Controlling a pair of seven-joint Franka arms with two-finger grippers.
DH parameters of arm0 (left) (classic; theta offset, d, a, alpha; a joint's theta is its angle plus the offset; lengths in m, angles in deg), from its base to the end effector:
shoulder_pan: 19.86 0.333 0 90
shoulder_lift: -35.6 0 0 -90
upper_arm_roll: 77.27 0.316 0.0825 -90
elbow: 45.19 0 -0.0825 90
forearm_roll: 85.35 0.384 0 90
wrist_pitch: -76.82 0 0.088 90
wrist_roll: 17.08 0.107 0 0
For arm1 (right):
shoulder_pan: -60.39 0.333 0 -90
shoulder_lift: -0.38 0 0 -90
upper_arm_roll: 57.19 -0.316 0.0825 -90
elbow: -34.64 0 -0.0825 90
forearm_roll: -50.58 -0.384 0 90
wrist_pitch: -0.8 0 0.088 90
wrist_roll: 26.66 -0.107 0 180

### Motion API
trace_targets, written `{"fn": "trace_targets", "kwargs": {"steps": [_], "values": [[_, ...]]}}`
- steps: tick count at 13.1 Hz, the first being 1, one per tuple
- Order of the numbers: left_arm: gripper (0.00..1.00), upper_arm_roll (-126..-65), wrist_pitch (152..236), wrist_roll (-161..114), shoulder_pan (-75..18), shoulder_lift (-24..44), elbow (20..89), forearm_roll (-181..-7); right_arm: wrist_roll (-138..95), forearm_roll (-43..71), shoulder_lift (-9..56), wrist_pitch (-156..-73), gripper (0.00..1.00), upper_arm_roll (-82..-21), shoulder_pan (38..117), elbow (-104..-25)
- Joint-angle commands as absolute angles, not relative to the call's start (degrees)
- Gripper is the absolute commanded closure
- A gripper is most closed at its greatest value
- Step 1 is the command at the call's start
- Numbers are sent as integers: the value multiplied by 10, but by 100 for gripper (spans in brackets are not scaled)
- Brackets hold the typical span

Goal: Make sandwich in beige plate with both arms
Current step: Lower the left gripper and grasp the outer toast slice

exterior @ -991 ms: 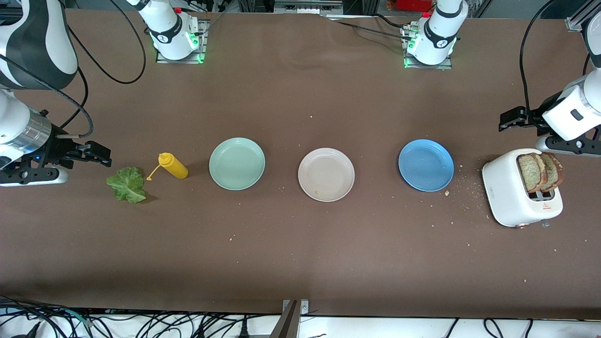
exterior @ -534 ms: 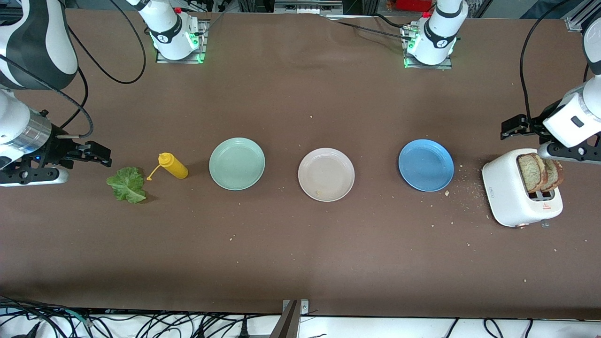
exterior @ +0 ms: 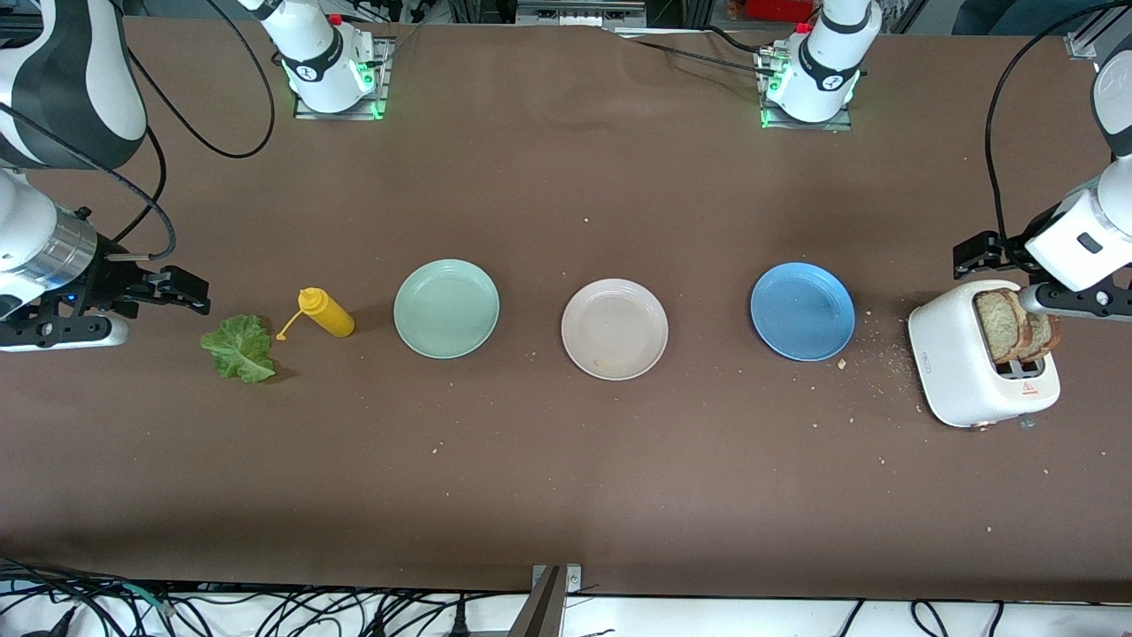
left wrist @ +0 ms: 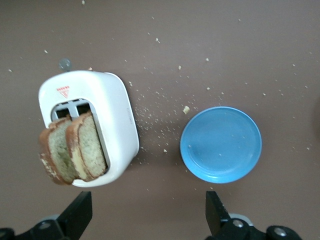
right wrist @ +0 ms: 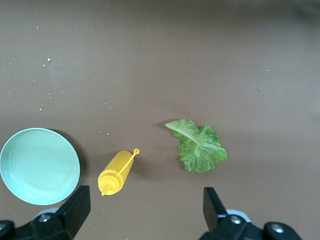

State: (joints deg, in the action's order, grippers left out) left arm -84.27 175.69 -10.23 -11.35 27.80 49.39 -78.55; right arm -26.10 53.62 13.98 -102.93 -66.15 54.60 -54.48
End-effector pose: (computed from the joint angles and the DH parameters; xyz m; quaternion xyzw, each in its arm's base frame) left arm 0.5980 0.0305 0.5220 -0.9967 0.0571 0.0336 0.0477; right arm 0.6364 0.0215 0.5128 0.9993 0.0362 0.0105 0.0073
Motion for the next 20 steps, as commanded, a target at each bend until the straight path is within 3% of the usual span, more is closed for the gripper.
{"fn": "trace_targets", "kwargs": {"steps": [1,7,15,16,18,20], "values": [[0,-842,1782,-95,-100,253,484,-762,-255,544,137,-1026,0,-664,544,-547],[0,-842,1857,-94,-45,198,490,-740,-255,544,137,-1026,0,-664,543,-547],[1,-842,1863,-101,-13,152,496,-741,-255,544,137,-1022,0,-664,543,-547],[6,-841,1863,-103,-12,149,496,-741,-255,544,137,-1022,0,-664,543,-547],[31,-841,1862,-104,-6,145,502,-741,-255,544,136,-1021,0,-664,543,-547],[49,-841,1858,-112,-6,146,505,-741,-255,544,136,-1021,0,-664,543,-546]]}}
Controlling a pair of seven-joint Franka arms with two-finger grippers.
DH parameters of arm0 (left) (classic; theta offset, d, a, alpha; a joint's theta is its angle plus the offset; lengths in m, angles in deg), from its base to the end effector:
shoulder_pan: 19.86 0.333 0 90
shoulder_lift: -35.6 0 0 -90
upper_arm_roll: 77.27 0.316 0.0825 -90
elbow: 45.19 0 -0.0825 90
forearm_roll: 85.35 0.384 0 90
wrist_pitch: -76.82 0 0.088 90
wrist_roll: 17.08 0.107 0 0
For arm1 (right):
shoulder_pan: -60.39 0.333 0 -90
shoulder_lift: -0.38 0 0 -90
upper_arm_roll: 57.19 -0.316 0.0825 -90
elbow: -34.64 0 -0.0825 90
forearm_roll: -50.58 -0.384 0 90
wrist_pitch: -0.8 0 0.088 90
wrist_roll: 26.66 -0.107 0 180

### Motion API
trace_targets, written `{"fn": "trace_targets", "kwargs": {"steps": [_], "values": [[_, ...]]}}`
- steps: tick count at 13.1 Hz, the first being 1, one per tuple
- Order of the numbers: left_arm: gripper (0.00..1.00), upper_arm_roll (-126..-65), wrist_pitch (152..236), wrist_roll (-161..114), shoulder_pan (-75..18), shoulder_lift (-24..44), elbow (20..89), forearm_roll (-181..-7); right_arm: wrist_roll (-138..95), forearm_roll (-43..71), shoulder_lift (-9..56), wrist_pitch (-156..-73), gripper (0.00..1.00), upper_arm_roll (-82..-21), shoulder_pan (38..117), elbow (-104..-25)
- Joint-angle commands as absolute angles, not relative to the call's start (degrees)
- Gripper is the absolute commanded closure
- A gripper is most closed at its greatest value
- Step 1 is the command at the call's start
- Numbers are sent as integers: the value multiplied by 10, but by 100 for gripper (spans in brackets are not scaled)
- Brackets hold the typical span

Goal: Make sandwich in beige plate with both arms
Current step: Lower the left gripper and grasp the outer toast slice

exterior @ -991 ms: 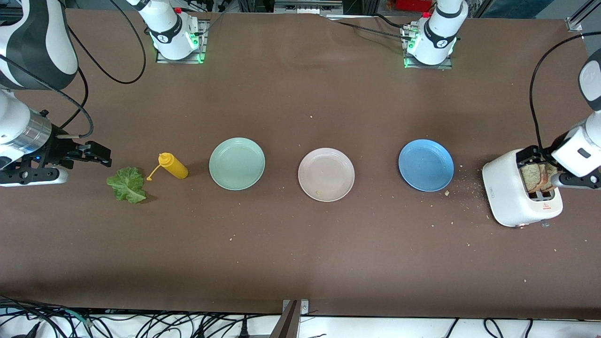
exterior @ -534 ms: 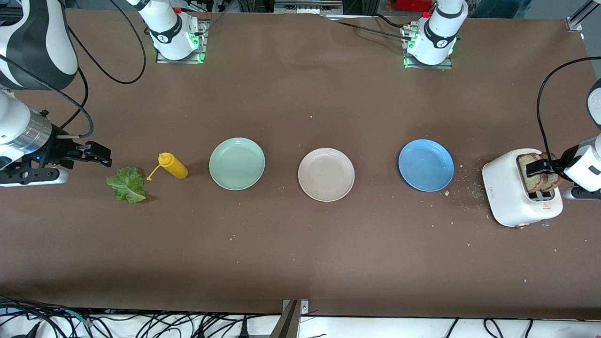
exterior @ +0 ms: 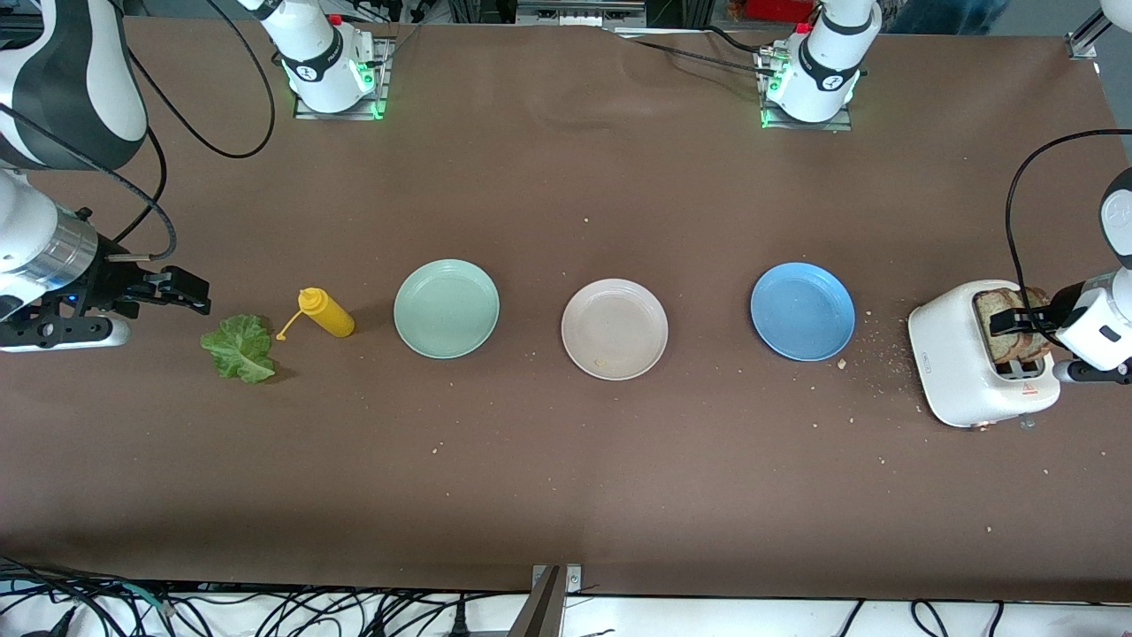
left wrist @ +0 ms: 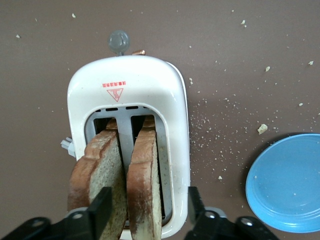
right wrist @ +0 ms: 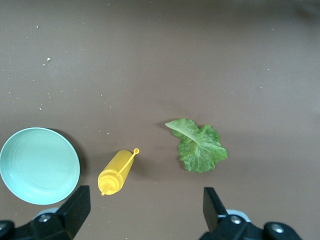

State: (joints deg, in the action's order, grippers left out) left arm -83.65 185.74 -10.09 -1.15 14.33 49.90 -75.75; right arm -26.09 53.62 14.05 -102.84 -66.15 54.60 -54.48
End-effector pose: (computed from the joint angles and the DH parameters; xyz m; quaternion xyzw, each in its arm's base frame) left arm 0.6269 0.1566 0.3852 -0.9962 -0.0168 0.0718 0.0456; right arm 0.6364 0.0214 0.5119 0.9993 0.0363 0.0091 0.0072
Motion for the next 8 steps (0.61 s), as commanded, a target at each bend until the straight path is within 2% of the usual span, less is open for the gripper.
{"fn": "trace_targets", "kwargs": {"steps": [1,2,3,8], "values": [[62,-842,1857,-113,-5,146,509,-741,-255,544,136,-1022,0,-664,543,-547],[78,-842,1857,-113,-5,146,513,-741,-255,544,137,-1022,0,-664,543,-547],[99,-841,1856,-110,-3,147,518,-741,-255,544,137,-1022,0,-664,543,-547],[100,-840,1830,-112,-3,166,510,-725,-255,544,137,-1024,0,-664,543,-547]]}}
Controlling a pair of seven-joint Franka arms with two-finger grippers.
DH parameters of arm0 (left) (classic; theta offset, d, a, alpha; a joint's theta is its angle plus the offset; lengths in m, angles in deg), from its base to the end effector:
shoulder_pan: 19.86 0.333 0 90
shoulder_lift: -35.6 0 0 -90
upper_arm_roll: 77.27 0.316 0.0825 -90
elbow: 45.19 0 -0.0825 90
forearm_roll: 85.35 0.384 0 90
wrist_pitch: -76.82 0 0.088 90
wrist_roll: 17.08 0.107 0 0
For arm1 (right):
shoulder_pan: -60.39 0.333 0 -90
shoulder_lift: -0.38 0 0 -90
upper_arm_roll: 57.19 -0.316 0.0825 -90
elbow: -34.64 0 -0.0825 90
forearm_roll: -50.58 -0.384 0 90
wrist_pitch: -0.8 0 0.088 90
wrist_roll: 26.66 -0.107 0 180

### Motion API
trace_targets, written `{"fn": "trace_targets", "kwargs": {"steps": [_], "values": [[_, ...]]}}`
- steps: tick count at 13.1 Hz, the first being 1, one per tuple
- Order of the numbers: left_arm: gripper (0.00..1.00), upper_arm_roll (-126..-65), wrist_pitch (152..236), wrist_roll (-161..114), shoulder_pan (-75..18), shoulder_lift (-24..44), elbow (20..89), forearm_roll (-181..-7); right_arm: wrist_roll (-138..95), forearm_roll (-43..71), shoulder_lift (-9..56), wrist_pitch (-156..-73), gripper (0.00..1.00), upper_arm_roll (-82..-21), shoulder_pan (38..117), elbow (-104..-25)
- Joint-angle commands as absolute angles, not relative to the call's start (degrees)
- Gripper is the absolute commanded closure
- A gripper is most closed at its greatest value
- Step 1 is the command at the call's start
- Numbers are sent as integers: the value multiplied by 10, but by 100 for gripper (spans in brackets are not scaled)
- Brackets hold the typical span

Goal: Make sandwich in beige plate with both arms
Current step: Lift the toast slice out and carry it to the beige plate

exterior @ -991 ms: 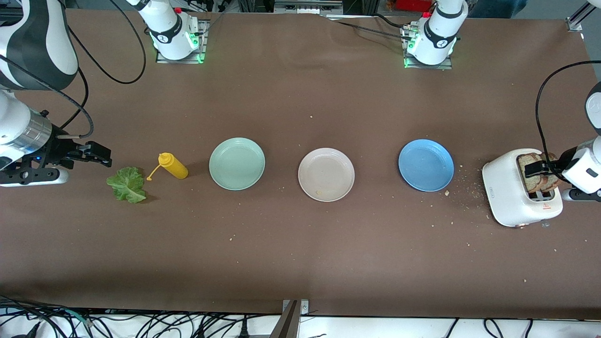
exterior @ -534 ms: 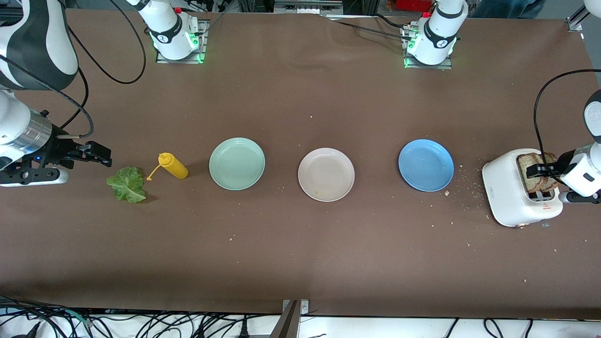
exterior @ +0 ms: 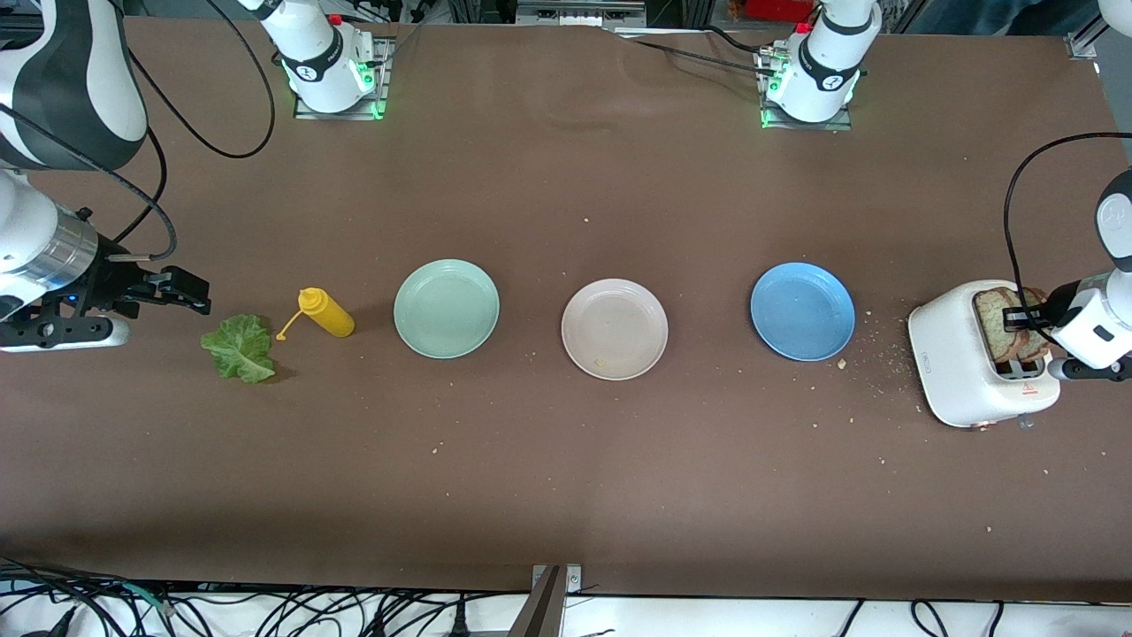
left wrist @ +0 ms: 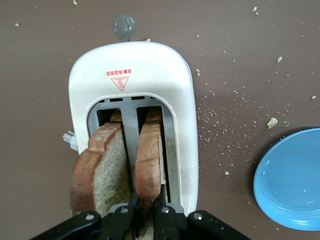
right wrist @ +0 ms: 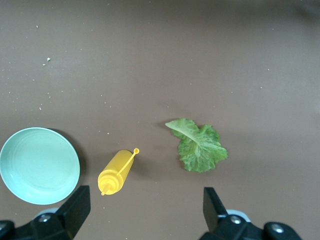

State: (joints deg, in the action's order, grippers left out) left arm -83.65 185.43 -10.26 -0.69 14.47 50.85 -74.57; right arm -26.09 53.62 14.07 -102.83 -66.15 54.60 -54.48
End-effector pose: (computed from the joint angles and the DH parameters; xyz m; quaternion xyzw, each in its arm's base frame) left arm 0.6212 0.1619 0.3791 -0.9950 -0.0176 0.0830 0.0530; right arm 0.6365 0.0214 0.5117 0.9993 0.0363 0.0088 0.0072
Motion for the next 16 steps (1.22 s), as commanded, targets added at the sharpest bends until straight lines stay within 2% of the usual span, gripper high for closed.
{"fn": "trace_targets", "kwargs": {"steps": [1,5,8,12,16], "values": [[100,-841,1810,-112,-4,178,506,-725,-255,544,137,-1024,0,-664,543,-547],[100,-859,1715,-110,-10,222,462,-723,-255,544,137,-1025,0,-664,544,-547],[100,-913,1667,-104,-11,224,415,-733,-255,544,138,-1027,0,-664,543,-547],[100,-1031,1666,-112,-22,205,413,-751,-255,544,141,-1028,0,-664,544,-547],[100,-1049,1666,-113,-70,150,414,-882,-255,544,144,-1028,0,-664,543,-547]]}}
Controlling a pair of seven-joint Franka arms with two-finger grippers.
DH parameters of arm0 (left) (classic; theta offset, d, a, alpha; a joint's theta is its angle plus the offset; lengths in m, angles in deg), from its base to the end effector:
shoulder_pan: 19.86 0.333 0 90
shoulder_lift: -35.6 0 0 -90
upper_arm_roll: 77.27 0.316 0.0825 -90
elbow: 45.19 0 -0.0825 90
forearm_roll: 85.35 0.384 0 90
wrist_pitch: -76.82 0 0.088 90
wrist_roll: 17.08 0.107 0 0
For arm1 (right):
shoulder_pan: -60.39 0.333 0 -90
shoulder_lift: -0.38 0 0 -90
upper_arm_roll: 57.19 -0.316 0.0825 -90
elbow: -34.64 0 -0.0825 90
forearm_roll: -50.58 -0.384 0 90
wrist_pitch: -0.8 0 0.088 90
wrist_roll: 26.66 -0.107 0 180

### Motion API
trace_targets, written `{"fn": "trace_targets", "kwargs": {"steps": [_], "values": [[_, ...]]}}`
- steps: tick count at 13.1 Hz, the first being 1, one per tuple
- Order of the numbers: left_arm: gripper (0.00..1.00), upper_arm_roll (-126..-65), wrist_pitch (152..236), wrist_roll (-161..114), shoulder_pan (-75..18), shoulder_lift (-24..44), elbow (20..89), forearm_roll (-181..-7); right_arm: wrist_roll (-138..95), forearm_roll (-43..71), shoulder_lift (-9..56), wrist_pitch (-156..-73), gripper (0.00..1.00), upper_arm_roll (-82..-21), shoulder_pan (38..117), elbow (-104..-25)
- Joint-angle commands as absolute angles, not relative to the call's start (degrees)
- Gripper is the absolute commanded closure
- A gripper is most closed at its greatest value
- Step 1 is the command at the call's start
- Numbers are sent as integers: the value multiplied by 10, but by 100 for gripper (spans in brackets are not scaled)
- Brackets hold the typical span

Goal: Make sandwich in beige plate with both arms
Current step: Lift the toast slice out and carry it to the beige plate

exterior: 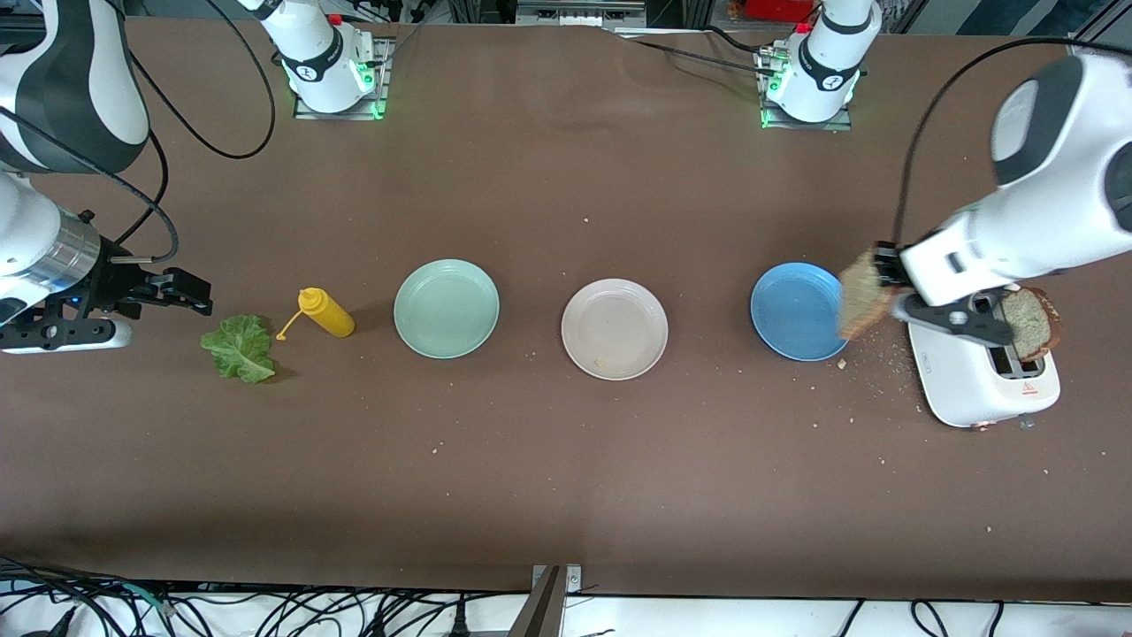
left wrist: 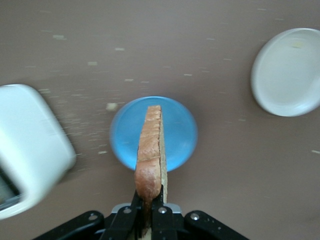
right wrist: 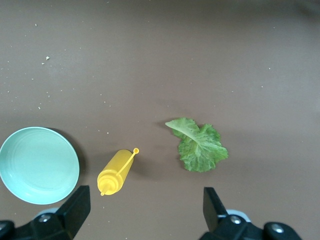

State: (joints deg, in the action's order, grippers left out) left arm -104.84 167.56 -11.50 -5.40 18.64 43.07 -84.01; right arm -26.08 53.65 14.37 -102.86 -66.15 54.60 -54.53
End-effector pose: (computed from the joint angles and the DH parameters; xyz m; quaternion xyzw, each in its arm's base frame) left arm 0.6083 -0.1068 0.4825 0.9792 -0.1611 -0.1128 0.0494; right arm 0.6373 0.0213 0.5080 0.9993 0.0365 0.0061 0.0071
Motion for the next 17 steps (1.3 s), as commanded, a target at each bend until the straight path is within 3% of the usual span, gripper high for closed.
{"fn": "trace_targets", "kwargs": {"steps": [1,3,13,17], "values": [[100,-1049,1669,-113,-80,135,413,-903,-255,544,144,-1028,0,-664,543,-546],[100,-1049,1679,-115,-98,105,409,-973,-255,544,144,-1028,0,-664,543,-547],[100,-1049,1911,-4,-155,-80,411,-1266,-255,548,149,-1033,0,-664,544,-546],[100,-1048,1931,78,-154,-132,417,-1286,-255,548,150,-1036,0,-664,544,-546]]}}
